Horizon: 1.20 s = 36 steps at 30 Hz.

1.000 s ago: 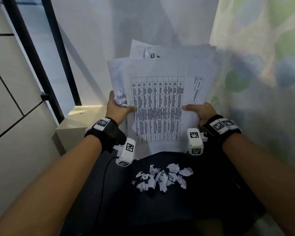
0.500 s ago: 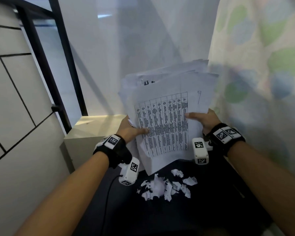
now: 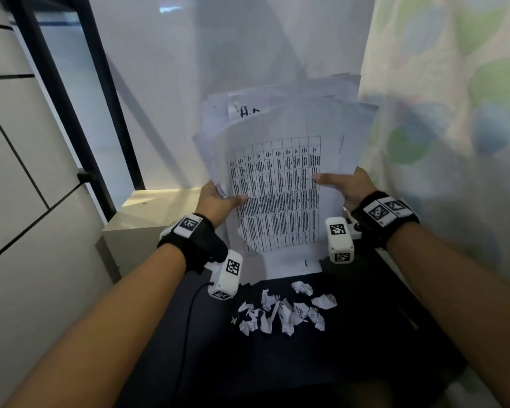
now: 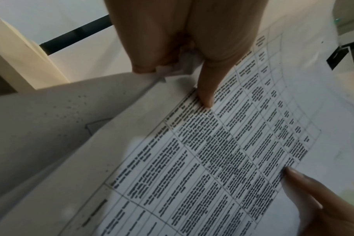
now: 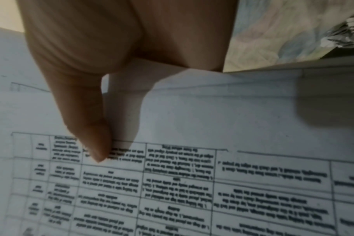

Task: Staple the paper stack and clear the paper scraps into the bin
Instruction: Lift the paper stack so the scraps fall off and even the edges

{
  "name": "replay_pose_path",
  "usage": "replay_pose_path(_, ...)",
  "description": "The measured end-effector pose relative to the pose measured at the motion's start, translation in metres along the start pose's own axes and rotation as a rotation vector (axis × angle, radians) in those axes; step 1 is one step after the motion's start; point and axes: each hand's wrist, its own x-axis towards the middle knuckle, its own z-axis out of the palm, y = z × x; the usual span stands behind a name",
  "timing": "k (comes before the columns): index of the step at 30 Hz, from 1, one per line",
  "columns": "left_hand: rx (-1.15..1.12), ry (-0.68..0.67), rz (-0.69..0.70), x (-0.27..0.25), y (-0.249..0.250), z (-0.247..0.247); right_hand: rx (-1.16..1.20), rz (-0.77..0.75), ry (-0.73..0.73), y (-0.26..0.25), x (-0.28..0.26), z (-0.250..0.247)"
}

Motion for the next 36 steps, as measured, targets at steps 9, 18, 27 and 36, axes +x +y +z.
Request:
replay_pose_path(9,0.115,-0.022,0.077,0.019,-0.007,0.001,0.023,-0.075,0.056,-0.014,-0.009,0.008)
replay_pose_path(18,0.361,0.115,0.367,-0.004,-0.011,0.002,-0.022,-0.126,0.120,-0.016,-0.013,0.002)
replay_pose_path(27,0.755,-0.456,0.143,-0.028,-0.041,0.027,0.022,-0.088,0.100,-0.017,-0.013,0.003)
replay_pose_path(36,0.248,-0.011,0.023,0.019,-0.013,-0.008,0.094,-0.091,-0.026,-0.024,-0.016,0.002)
